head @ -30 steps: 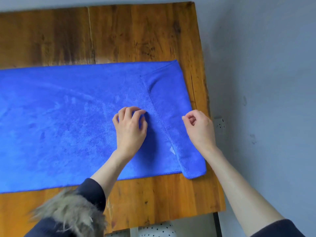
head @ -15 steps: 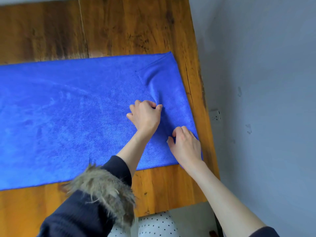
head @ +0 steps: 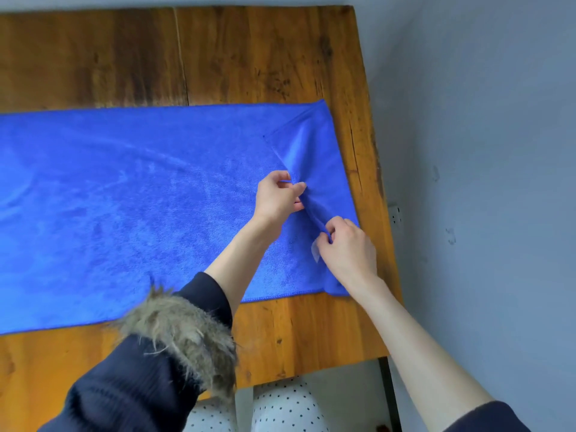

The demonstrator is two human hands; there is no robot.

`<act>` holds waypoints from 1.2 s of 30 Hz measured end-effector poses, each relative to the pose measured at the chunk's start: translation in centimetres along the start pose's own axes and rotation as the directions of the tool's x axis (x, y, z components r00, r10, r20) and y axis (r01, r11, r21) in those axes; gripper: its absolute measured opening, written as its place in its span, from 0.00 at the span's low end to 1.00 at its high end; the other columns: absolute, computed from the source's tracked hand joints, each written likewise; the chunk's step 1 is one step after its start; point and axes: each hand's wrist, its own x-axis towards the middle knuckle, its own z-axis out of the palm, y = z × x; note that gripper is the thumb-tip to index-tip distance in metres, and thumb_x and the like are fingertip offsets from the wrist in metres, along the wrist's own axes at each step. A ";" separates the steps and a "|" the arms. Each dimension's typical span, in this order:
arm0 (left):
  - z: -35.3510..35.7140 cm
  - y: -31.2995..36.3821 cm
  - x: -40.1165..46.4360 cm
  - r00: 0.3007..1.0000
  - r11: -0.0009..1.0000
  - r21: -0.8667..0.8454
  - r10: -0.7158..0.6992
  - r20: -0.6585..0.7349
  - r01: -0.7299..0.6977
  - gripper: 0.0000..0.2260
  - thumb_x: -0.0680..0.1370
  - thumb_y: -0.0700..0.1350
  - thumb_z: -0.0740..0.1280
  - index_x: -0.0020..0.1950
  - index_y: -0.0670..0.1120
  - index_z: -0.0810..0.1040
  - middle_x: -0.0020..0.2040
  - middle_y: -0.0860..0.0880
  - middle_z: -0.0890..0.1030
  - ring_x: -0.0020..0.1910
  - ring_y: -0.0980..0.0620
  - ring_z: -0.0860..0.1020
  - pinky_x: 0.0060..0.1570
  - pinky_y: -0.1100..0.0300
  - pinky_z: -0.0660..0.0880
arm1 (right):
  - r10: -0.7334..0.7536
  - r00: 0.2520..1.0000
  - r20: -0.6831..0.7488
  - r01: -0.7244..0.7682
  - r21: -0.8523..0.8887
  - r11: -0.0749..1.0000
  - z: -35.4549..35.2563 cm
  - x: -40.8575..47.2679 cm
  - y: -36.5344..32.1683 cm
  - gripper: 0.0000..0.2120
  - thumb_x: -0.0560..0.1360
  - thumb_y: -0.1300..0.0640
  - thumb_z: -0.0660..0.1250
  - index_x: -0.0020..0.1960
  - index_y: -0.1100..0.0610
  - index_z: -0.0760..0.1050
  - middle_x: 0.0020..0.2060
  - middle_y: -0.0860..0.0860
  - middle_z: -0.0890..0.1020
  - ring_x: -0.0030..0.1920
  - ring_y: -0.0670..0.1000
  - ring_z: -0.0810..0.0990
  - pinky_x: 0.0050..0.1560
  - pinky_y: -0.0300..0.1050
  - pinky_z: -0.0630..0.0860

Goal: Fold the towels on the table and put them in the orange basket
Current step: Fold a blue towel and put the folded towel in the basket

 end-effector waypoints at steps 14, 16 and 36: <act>-17.4 7.5 -4.3 0.938 0.935 0.105 0.345 -0.037 -0.340 0.09 0.76 0.36 0.64 0.54 0.45 0.78 0.39 0.44 0.74 0.40 0.51 0.75 0.42 0.55 0.81 | -0.206 0.967 0.150 0.124 0.427 0.896 -0.4 -3.9 -17.8 0.05 0.71 0.56 0.68 0.39 0.56 0.72 0.33 0.54 0.79 0.36 0.53 0.75 0.39 0.47 0.73; -20.9 8.1 -5.1 0.932 0.932 0.097 0.356 -0.074 -0.348 0.09 0.76 0.36 0.64 0.50 0.48 0.78 0.38 0.45 0.73 0.39 0.51 0.75 0.42 0.57 0.80 | -0.254 0.952 0.171 0.160 0.432 0.887 0.7 -4.3 -21.0 0.05 0.70 0.56 0.68 0.39 0.57 0.73 0.34 0.55 0.80 0.38 0.54 0.77 0.40 0.48 0.73; -35.9 -1.8 -4.4 0.873 0.824 0.542 0.378 -0.307 -0.166 0.14 0.78 0.39 0.60 0.63 0.44 0.74 0.58 0.44 0.74 0.55 0.47 0.74 0.56 0.58 0.69 | -0.396 0.918 0.038 0.397 -0.141 0.907 10.3 1.6 -28.3 0.21 0.78 0.54 0.60 0.69 0.59 0.67 0.69 0.56 0.68 0.70 0.57 0.63 0.67 0.53 0.62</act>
